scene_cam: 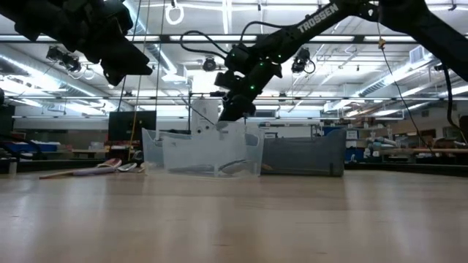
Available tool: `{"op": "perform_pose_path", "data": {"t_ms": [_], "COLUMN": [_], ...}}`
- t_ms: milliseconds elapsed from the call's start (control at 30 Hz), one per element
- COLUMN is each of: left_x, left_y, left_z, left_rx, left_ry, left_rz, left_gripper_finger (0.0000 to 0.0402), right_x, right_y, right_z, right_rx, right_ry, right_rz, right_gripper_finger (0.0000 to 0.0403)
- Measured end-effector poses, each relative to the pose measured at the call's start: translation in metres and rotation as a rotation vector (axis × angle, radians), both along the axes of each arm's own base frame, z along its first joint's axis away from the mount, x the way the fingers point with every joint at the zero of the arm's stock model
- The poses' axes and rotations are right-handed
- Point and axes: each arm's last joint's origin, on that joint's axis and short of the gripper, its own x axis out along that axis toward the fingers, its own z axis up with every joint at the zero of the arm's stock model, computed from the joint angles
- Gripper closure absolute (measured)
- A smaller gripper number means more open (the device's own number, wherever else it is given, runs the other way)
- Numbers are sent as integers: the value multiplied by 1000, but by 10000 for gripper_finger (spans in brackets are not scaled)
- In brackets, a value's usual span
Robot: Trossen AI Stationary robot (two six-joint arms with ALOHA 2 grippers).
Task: Sort silverware by color (type)
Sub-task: Put the blue spoon into the top transparent bin, then adjust the blue spoon in the top transparent bin
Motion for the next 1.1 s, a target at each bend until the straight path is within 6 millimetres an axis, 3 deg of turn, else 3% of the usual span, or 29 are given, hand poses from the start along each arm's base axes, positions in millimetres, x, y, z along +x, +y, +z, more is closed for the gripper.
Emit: {"op": "perform_pose_path", "data": {"t_ms": [233, 533, 800, 1100], "left_x": [0, 0, -1, -4], "left_y": [0, 0, 2, 13], "left_z": [0, 0, -2, -16], "left_rx": [0, 12, 58, 174], "left_ry": [0, 2, 27, 190], "left_rz": [1, 10, 55, 312], "left_gripper_finger": [260, 260, 260, 260], "right_x": [-7, -8, -7, 0], "right_y": [-6, -8, -7, 10], "right_z": [-4, -4, -4, 7], "right_rx": [22, -27, -58, -67], "right_ry": [42, 63, 82, 124], "right_rz": [-18, -30, -59, -144], "right_gripper_finger": [382, 331, 318, 317]}}
